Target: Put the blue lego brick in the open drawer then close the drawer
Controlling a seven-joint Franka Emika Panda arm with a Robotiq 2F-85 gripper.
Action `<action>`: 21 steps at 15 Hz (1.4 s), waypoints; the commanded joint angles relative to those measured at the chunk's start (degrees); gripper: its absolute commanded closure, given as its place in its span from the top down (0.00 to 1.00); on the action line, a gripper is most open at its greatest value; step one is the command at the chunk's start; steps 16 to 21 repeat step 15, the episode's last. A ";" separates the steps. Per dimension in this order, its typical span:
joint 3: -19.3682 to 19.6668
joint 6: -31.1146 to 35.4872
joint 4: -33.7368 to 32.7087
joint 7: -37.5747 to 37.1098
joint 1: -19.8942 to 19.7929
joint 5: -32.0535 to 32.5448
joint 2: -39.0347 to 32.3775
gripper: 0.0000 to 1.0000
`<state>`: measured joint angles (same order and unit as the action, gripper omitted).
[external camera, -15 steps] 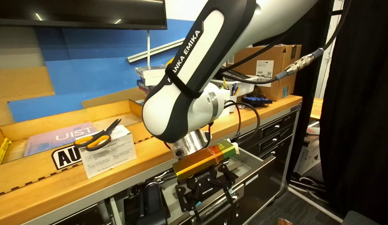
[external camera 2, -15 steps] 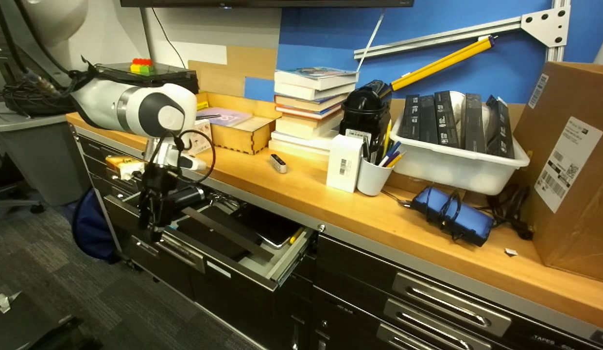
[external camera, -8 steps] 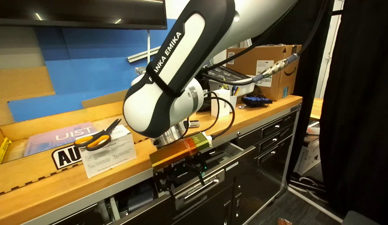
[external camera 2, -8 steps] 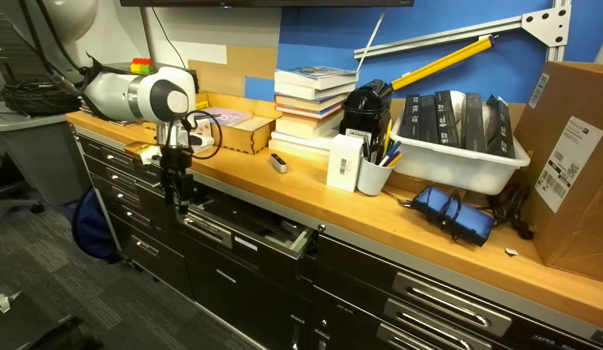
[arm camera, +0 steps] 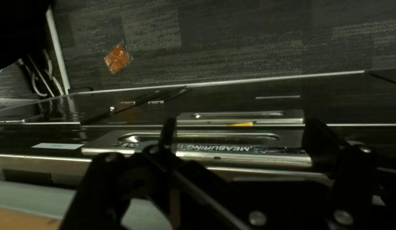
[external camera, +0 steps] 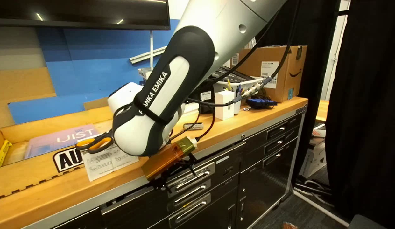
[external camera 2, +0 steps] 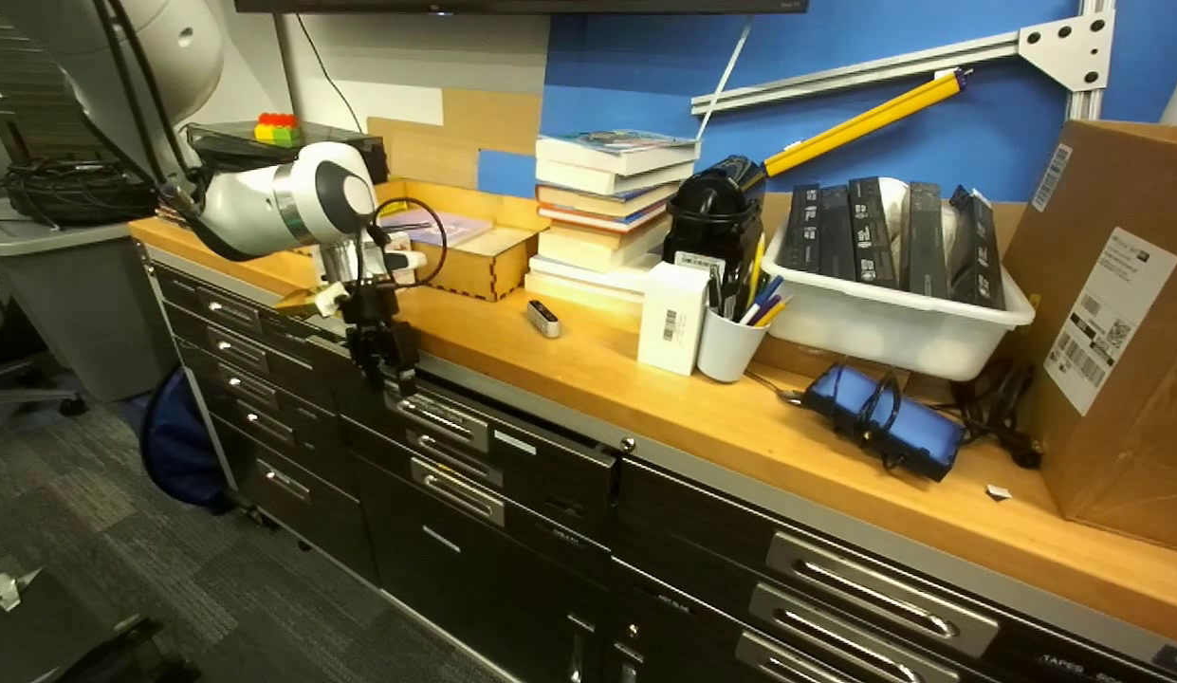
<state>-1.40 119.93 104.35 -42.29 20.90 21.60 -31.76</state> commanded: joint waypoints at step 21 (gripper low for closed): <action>-6.48 -21.11 2.53 15.75 -6.45 -20.85 24.89 1.00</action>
